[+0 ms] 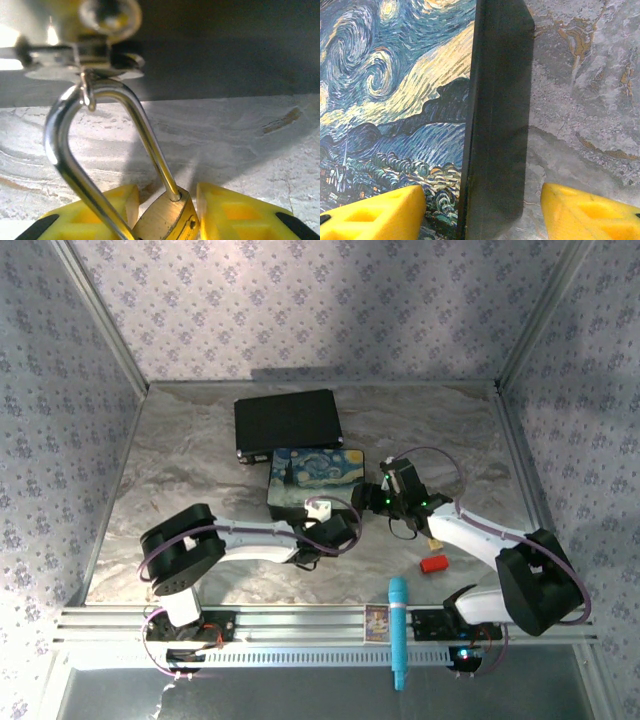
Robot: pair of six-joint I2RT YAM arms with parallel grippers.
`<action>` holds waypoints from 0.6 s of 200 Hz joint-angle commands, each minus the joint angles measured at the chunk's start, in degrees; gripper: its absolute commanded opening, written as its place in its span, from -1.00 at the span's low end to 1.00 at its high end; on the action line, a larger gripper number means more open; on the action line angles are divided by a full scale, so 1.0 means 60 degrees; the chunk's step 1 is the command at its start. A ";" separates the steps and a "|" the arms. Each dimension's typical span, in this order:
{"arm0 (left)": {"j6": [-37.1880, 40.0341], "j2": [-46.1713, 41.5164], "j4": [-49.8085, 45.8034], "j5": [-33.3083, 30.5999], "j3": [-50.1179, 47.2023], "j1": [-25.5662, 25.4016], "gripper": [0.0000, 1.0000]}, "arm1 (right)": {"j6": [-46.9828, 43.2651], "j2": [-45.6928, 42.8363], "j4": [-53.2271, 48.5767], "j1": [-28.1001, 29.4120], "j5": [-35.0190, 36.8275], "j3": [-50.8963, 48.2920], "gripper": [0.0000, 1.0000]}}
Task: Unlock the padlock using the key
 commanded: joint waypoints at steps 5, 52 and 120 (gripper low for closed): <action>0.0041 0.0354 -0.0935 -0.0065 0.0342 -0.0071 -0.43 | -0.0234 0.0627 -0.1871 -0.0037 0.0435 -0.0665 0.28; 0.0021 0.0196 -0.2993 -0.1110 0.0547 -0.0166 -0.60 | -0.0247 0.0646 -0.1843 -0.0076 0.0431 -0.0653 0.28; 0.0072 0.1433 -0.4535 -0.2073 0.1712 -0.0649 -0.50 | -0.0239 0.0795 -0.1764 -0.0081 0.0261 -0.0642 0.28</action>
